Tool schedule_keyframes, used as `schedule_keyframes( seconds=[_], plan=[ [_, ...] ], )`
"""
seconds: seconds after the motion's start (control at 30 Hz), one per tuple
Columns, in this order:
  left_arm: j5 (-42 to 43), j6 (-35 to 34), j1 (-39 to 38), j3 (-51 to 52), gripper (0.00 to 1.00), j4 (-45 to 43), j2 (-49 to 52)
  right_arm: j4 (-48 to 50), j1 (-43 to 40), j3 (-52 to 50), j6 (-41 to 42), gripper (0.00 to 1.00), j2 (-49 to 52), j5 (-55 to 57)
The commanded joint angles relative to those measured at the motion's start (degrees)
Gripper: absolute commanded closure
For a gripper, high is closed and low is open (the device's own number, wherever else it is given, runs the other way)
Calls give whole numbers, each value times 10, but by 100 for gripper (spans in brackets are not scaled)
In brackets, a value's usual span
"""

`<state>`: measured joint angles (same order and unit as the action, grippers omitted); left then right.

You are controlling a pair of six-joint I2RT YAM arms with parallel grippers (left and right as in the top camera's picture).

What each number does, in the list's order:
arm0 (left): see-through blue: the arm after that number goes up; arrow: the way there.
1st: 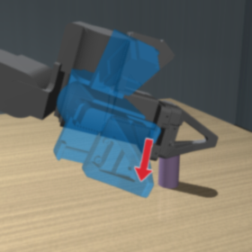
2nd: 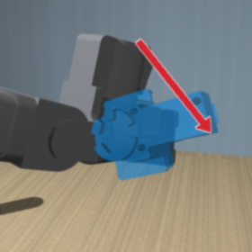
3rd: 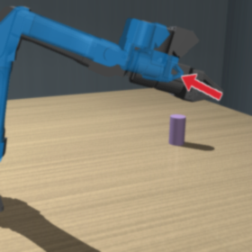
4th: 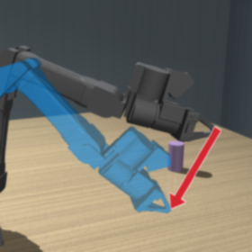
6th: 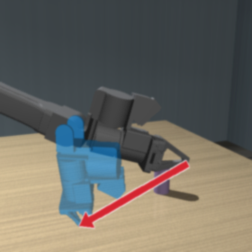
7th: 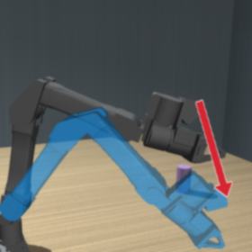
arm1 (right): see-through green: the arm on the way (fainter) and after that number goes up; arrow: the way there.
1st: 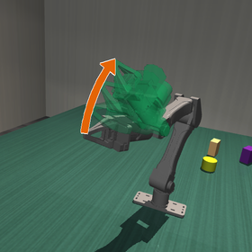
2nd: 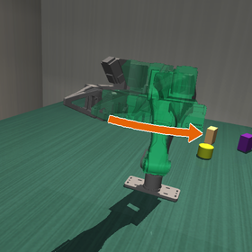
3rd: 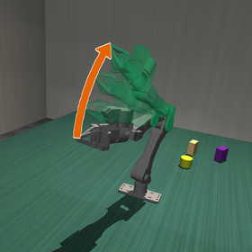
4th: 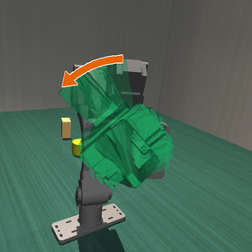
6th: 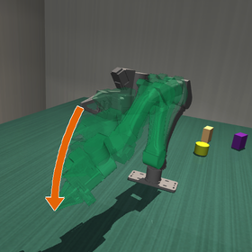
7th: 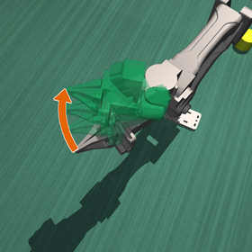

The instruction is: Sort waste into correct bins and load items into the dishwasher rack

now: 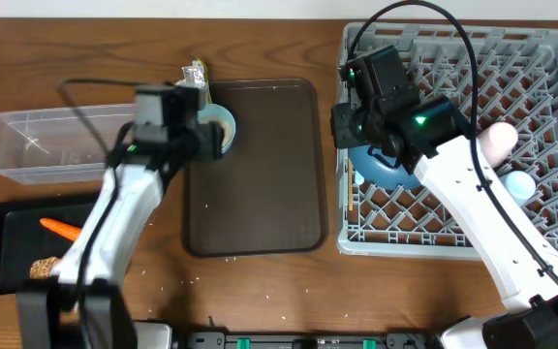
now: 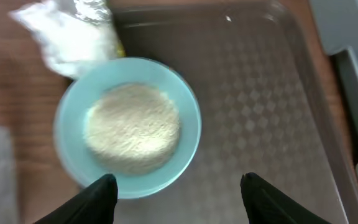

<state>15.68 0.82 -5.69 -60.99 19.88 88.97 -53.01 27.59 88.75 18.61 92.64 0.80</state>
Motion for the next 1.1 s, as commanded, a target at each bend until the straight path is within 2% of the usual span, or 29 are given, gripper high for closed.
schedule_keyframes(
  seconds=[0.0,0.2,0.33,0.53,0.73,0.87,0.9,0.97,1.07],
  plan=[
    [-21,44,-22,-98,35,26,66,-4,-2,2,26,59,3,-2],
    [-31,77,-43,-219,35,83,183,-4,-2,2,26,58,3,-2],
    [-49,77,-44,-227,41,73,224,-8,-2,2,26,57,3,-2],
    [-61,77,-44,-227,42,76,260,-10,-2,2,26,57,3,-2],
    [-61,77,-44,-226,55,84,280,-12,-2,2,26,56,3,-2],
    [-61,77,-44,-225,59,94,282,-12,-2,2,26,56,3,-2],
    [-61,77,-46,-225,66,98,283,-12,-2,2,26,56,3,-2],
    [-61,77,-46,-225,71,107,283,-12,-2,2,26,56,3,-2],
    [-61,77,-48,-225,74,120,283,-12,-2,2,26,56,3,-2]
  ],
)
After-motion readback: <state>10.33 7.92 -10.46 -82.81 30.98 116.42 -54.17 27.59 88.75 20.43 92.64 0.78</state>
